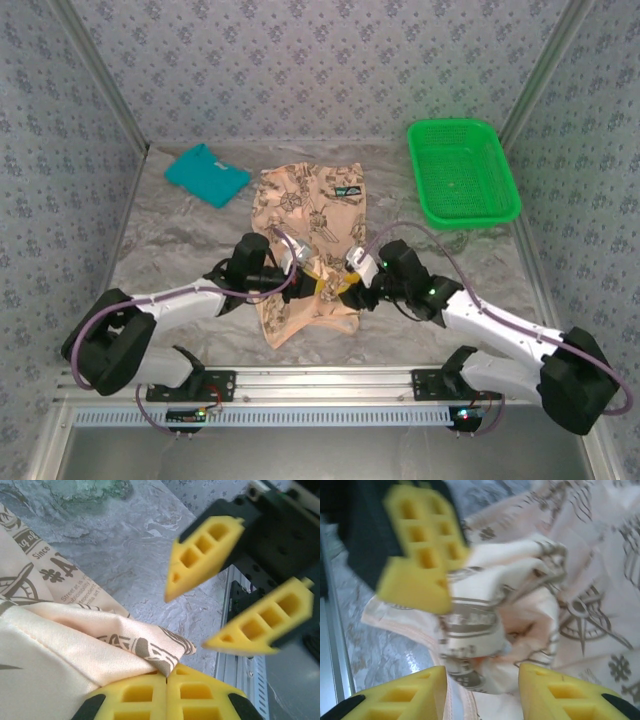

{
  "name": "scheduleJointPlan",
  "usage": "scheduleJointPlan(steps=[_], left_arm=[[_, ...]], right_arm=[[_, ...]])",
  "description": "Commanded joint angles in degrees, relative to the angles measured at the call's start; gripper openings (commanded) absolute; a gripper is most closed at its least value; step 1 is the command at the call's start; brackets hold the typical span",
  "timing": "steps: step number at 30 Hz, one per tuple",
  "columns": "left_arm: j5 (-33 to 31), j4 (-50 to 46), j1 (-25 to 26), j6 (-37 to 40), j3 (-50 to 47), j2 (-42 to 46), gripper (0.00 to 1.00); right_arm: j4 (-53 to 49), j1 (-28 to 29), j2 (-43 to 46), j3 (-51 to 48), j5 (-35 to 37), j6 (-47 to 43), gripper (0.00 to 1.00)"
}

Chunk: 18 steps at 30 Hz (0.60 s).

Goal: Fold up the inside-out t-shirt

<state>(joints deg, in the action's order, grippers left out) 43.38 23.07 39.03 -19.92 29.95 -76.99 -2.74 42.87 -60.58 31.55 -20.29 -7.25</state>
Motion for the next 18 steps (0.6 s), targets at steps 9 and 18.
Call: scheduleJointPlan(steps=[9, 18], left_arm=[[2.51, -2.30, 0.22, 4.08, 1.76, -1.05, 0.00], [-5.17, -9.29, -4.91, 4.12, 0.99, -5.09, 0.00]], right_arm=[[10.37, 0.59, -8.81, 2.30, -1.93, -14.61, 0.23], [8.25, -1.10, -5.65, 5.41, -3.02, -15.50, 0.00]])
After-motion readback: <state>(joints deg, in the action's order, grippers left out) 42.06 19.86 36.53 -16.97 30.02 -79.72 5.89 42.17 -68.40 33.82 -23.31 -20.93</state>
